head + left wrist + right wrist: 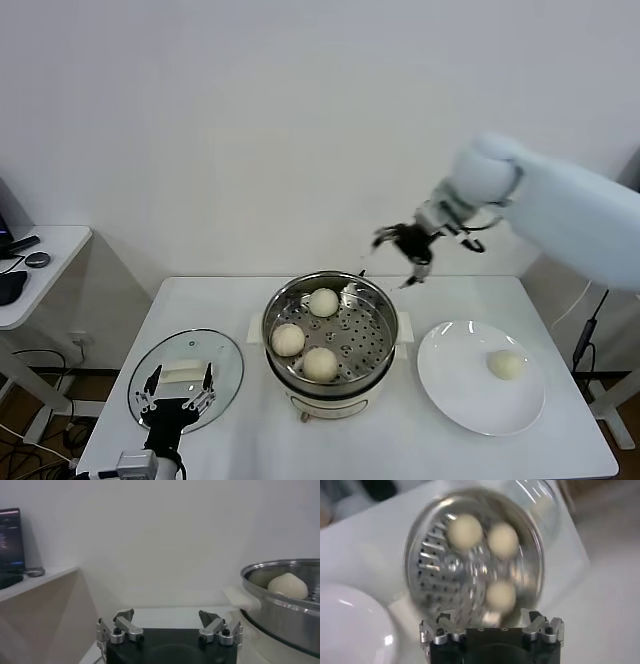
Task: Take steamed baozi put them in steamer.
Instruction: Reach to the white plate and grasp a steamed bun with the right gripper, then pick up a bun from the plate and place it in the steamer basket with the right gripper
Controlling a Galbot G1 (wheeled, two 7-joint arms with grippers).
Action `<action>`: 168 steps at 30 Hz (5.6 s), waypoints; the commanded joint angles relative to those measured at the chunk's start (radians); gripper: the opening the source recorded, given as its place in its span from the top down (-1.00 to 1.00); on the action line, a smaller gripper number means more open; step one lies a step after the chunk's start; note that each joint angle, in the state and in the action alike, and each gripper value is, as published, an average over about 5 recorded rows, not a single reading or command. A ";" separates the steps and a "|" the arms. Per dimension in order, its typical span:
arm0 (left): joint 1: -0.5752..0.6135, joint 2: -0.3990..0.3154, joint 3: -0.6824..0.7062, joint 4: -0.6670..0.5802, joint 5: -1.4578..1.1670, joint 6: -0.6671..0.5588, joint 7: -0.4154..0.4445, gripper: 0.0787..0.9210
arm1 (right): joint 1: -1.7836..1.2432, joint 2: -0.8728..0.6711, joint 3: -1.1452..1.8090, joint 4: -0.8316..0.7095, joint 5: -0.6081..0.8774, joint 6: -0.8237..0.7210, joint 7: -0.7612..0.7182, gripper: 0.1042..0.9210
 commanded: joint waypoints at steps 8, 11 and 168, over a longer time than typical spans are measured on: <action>0.034 0.007 -0.004 -0.028 -0.031 0.009 0.010 -0.77 | -0.701 -0.326 0.532 -0.029 -0.283 -0.330 -0.058 -0.76; 0.049 -0.002 -0.002 -0.028 -0.027 0.008 0.009 -0.77 | -0.777 -0.300 0.584 -0.052 -0.356 -0.282 -0.075 -0.76; -0.040 -0.001 0.011 -0.049 0.021 0.015 -0.023 -0.77 | 0.076 0.272 -0.320 -0.015 0.261 -0.636 0.238 -0.74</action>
